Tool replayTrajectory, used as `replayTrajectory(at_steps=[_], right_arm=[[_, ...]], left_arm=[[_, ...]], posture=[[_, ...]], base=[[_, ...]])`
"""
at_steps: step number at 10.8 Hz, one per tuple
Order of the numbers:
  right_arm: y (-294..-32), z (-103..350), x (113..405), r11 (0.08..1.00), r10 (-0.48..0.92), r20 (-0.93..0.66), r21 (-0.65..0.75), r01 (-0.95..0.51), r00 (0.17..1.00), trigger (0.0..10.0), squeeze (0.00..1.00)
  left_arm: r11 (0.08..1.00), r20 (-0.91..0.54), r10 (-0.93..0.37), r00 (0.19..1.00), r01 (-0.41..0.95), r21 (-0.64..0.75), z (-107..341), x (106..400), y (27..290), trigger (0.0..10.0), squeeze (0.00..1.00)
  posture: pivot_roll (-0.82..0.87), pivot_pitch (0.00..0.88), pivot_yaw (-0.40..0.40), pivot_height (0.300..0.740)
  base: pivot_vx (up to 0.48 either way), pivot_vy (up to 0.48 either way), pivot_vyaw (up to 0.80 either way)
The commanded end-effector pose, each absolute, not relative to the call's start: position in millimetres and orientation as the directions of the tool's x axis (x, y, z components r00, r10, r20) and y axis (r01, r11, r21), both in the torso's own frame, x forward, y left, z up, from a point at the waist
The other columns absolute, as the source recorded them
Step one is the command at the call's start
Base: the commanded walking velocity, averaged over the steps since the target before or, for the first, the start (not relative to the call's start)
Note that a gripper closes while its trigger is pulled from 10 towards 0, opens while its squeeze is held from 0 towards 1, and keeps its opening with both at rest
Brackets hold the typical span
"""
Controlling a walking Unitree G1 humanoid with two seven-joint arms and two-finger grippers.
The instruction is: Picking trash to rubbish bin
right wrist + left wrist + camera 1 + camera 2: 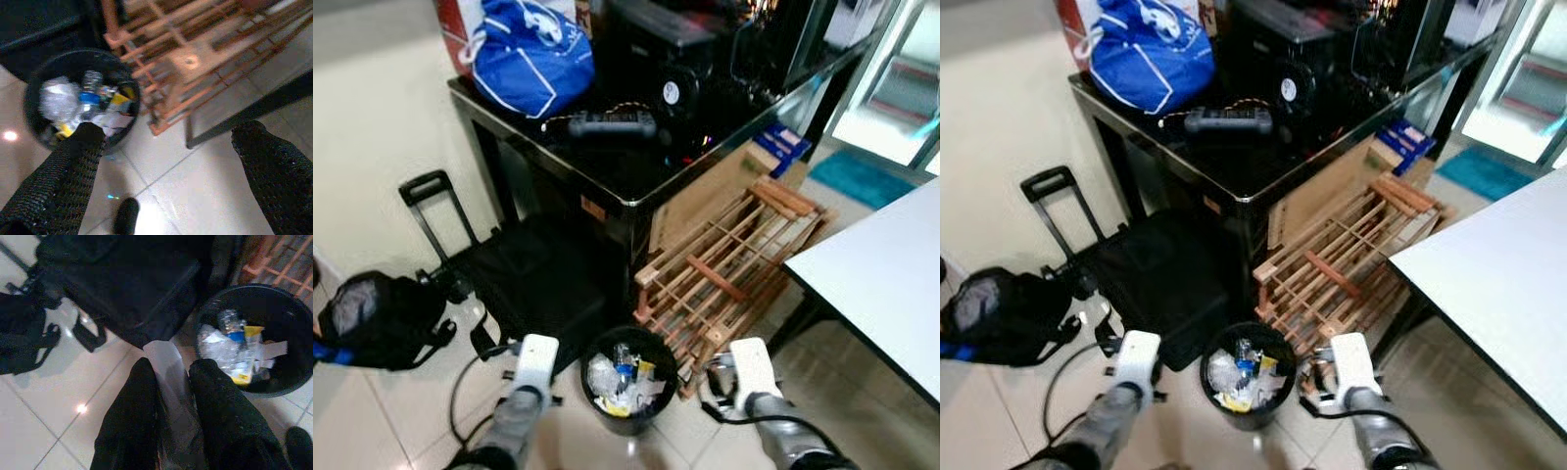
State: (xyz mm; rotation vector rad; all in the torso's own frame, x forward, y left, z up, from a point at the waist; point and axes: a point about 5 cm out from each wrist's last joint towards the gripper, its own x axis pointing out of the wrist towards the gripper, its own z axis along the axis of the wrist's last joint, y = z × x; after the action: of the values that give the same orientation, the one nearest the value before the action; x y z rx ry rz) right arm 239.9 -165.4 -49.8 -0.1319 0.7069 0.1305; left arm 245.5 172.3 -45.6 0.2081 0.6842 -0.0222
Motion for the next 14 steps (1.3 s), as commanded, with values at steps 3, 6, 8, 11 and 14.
replayTrajectory(at_steps=[3,6,8,11,14], right_arm=[[-164.2,-47.1,243.5,0.984,0.078,-0.642,-0.074,-0.162,0.763,10.0,0.0],[-163.2,-47.3,243.5,0.985,0.084,-0.645,-0.061,-0.161,0.759,10.0,0.0],[-163.1,-47.2,243.5,0.985,0.086,-0.644,-0.061,-0.163,0.76,10.0,0.0],[-162.7,-46.8,243.9,0.984,0.087,-0.64,-0.067,-0.168,0.764,10.0,0.0],[-162.4,-46.7,244.0,0.983,0.087,-0.639,-0.069,-0.169,0.765,10.0,0.0]], left_arm=[[0.979,-0.635,0.047,0.771,0.089,0.181,-45.6,245.7,173.9,10.0,0.0],[0.977,-0.637,0.054,0.769,0.09,0.192,-45.5,246.0,175.0,10.0,0.0],[0.977,-0.639,0.055,0.767,0.092,0.194,-45.8,245.6,174.9,10.0,0.0],[0.976,-0.641,0.055,0.766,0.094,0.196,-46.1,245.3,175.2,10.0,0.0],[0.976,-0.634,0.054,0.771,0.094,0.197,-45.5,245.8,174.9,10.0,0.0]], posture=[[-0.02,0.059,0.008,0.74],[-0.02,0.062,0.008,0.74],[-0.02,0.063,0.008,0.74],[-0.02,0.062,0.008,0.74],[-0.02,0.06,0.008,0.74]], base=[[0.0,0.0,0.0],[0.309,0.0,-0.2],[0.319,0.0,-0.57],[0.35,0.0,0.0],[0.232,0.0,0.0]])
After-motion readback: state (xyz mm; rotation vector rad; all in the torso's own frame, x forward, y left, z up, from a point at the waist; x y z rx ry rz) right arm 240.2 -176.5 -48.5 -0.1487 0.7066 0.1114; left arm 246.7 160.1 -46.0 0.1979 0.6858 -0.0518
